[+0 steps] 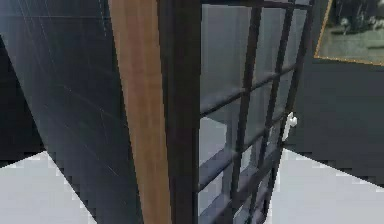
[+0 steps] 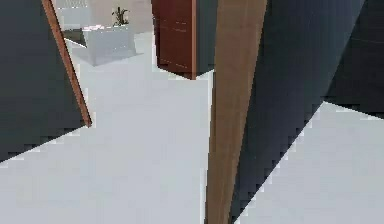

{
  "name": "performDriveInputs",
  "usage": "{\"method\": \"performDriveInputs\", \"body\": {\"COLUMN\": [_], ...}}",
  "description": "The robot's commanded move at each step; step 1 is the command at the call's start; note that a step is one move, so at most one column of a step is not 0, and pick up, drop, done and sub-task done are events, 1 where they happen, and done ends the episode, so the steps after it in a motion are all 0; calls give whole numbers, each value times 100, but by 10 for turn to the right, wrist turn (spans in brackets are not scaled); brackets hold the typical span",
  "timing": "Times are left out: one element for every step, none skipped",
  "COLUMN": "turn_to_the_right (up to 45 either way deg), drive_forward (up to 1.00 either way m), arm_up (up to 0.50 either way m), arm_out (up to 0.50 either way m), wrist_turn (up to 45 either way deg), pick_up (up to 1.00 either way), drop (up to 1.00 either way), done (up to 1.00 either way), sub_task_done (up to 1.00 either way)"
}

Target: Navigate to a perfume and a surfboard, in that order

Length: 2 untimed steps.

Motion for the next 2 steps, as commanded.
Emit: {"method": "performDriveInputs", "body": {"turn_to_the_right": [420,0], "drive_forward": [0,45], "arm_up": [0,0], "arm_out": [0,0], "wrist_turn": [0,0], "pick_up": [0,0], "drop": [0,0], "done": [0,0], "sub_task_done": [0,0]}}
